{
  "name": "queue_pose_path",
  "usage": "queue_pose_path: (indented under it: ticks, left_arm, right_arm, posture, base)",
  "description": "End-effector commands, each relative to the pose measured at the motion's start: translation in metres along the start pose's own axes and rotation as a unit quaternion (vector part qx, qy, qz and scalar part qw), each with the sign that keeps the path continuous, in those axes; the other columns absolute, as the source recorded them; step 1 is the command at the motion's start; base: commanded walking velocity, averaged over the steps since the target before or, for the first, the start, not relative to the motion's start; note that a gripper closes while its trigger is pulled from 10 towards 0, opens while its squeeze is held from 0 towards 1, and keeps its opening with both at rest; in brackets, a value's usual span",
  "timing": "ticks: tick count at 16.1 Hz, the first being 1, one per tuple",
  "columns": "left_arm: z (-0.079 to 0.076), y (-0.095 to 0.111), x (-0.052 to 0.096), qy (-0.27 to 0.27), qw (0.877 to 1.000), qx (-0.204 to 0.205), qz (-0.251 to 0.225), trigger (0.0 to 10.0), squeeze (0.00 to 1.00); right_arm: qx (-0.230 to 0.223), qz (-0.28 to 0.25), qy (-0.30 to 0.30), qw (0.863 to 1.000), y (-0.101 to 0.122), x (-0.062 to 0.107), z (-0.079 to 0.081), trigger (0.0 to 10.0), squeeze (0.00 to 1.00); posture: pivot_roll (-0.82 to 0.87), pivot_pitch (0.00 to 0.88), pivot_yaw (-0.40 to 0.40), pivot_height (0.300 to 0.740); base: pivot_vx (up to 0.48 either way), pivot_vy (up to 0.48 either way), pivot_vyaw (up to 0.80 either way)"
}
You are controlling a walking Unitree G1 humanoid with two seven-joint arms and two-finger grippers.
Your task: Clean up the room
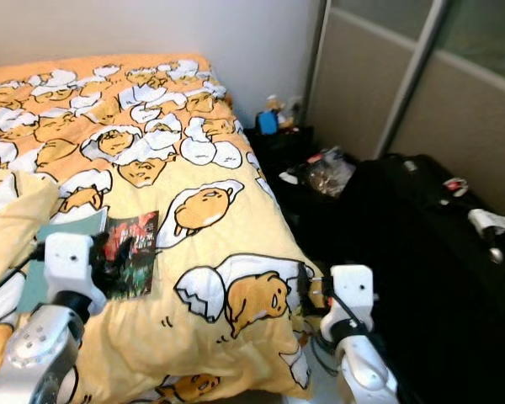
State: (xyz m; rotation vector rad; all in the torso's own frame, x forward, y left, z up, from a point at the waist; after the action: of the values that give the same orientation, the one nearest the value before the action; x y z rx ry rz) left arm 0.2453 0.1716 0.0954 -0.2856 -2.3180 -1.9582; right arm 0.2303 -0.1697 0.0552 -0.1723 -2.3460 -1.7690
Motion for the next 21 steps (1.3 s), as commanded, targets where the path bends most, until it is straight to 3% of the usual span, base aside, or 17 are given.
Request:
queue_pose_path:
  ticks: [1, 4, 8, 9, 11, 12, 13, 18, 21]
  left_arm:
    - [-0.001, 0.003, 0.002, 0.003, 1.000, -0.005, -0.005, 10.0, 0.00]
    - [0.005, 0.000, 0.009, 0.016, 1.000, -0.007, 0.001, 10.0, 0.00]
    - [0.004, 0.003, 0.004, -0.003, 1.000, -0.018, 0.006, 10.0, 0.00]
    - [0.002, 0.005, 0.001, -0.011, 1.000, -0.023, 0.005, 10.0, 0.00]
    - [0.003, 0.006, -0.004, -0.016, 1.000, -0.021, 0.006, 10.0, 0.00]
    - [0.003, 0.004, -0.005, -0.013, 1.000, -0.017, 0.007, 10.0, 0.00]
    - [0.001, 0.001, -0.005, -0.012, 1.000, -0.015, 0.009, 10.0, 0.00]
    - [0.000, 0.000, -0.003, -0.006, 1.000, -0.008, 0.008, 10.0, 0.00]
    - [0.000, 0.001, -0.003, -0.002, 1.000, -0.006, 0.007, 10.0, 0.00]
  right_arm:
    - [0.007, -0.003, 0.004, 1.000, 0.002, -0.003, 0.000, 10.0, 1.00]
    - [0.010, -0.011, 0.029, 0.999, 0.004, -0.007, 0.005, 10.0, 1.00]
    - [-0.010, -0.007, 0.008, 1.000, 0.001, -0.005, 0.003, 10.0, 1.00]
    - [-0.018, -0.002, -0.001, 1.000, -0.002, -0.004, 0.002, 10.0, 0.95]
    - [-0.013, -0.006, -0.003, 1.000, -0.002, -0.003, 0.005, 10.0, 0.53]
    - [-0.006, -0.007, -0.001, 1.000, -0.002, -0.001, 0.004, 10.0, 0.40]
    - [-0.005, -0.008, 0.001, 1.000, -0.002, -0.001, 0.002, 10.0, 0.00]
    - [-0.019, 0.001, -0.004, 1.000, -0.001, -0.006, -0.004, 10.0, 0.00]
    - [-0.005, 0.007, -0.015, 1.000, -0.002, -0.008, -0.006, 10.0, 0.00]
  posture:
    - [0.01, 0.000, 0.007, 0.740]
    - [0.03, 0.000, -0.009, 0.740]
    - [0.02, 0.000, 0.039, 0.740]
    - [0.02, 0.000, 0.049, 0.740]
    - [0.00, 0.000, 0.058, 0.740]
    - [0.00, 0.000, 0.053, 0.740]
    - [0.00, 0.000, 0.044, 0.740]
    - [0.01, 0.000, 0.021, 0.740]
    - [0.02, 0.000, 0.020, 0.740]
  base:
    - [0.000, 0.262, 0.00]
    - [0.000, 0.260, 0.00]
    - [0.000, 0.285, 0.20]
    - [0.000, 0.281, 0.00]
    - [0.000, 0.289, 0.00]
    - [0.000, 0.292, 0.00]
    - [0.000, 0.289, 0.00]
    - [0.000, 0.283, 0.00]
    - [0.000, 0.282, 0.00]
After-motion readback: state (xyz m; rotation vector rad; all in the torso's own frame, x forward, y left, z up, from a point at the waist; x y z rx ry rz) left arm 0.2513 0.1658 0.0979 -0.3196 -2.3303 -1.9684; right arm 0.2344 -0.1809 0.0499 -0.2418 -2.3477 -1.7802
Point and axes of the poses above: a point about 5 cm out from each wrist's last joint towards the gripper, its own x axis pointing back from the gripper into the wrist, its own y axis along the axis of the wrist's last joint, z = x × y, the point moved 3 cm from there along -x, pointing out of the wrist towards the gripper, and after that the axes turned 13 degrees about x, right-handed, at the moved point
